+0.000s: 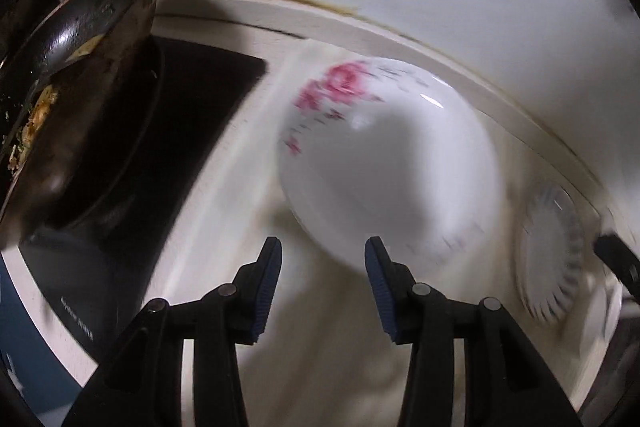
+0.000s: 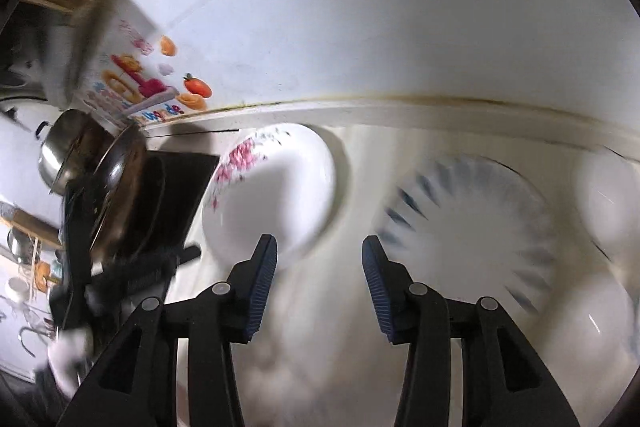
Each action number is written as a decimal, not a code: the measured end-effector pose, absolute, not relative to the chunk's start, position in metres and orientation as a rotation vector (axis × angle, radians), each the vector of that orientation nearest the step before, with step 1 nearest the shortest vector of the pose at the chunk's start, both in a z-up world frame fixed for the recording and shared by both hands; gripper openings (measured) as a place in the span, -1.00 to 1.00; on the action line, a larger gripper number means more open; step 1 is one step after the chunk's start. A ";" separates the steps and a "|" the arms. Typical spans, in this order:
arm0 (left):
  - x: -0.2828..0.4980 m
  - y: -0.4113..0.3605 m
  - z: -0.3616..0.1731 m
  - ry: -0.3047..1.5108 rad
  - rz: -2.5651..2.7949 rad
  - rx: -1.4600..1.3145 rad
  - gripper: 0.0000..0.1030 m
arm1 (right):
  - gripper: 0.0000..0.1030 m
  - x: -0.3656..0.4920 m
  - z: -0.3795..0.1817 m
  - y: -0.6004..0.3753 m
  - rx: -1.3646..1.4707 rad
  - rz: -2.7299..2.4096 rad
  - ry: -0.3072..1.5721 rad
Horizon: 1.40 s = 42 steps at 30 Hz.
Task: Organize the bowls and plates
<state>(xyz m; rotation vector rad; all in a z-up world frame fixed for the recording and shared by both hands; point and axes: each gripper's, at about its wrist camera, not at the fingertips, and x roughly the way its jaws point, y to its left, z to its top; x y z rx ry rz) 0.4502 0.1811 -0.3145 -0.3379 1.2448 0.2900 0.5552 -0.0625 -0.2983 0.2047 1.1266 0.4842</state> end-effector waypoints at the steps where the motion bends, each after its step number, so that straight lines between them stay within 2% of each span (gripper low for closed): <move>1: 0.456 0.186 -0.322 1.257 0.312 -0.346 -0.21 | -0.08 0.576 -0.311 -0.046 0.196 0.481 1.144; 9: 0.491 0.213 -0.369 1.340 0.348 -0.372 -0.21 | -0.11 0.667 -0.390 0.011 0.156 0.420 1.295; 11: 0.493 0.215 -0.373 1.326 0.315 -0.398 -0.24 | -0.28 0.677 -0.406 0.014 0.163 0.413 1.324; 13: 0.494 0.216 -0.373 1.302 0.282 -0.411 -0.38 | -0.57 0.684 -0.417 0.017 0.187 0.440 1.334; 15: 0.492 0.216 -0.373 1.283 0.282 -0.398 -0.39 | -0.63 0.684 -0.419 0.020 0.183 0.464 1.320; 20: 0.478 0.215 -0.368 1.253 0.265 -0.392 -0.39 | -0.67 0.675 -0.413 0.023 0.125 0.466 1.279; 28: 0.439 0.202 -0.331 1.224 0.181 -0.383 -0.39 | -0.72 0.635 -0.369 -0.011 0.125 0.479 1.212; 37: 0.392 0.130 -0.267 1.198 0.052 -0.313 -0.39 | -0.73 0.534 -0.310 -0.099 0.162 0.493 1.159; 42: 0.357 0.091 -0.257 1.221 0.008 -0.275 -0.39 | -0.73 0.465 -0.300 -0.147 0.176 0.487 1.178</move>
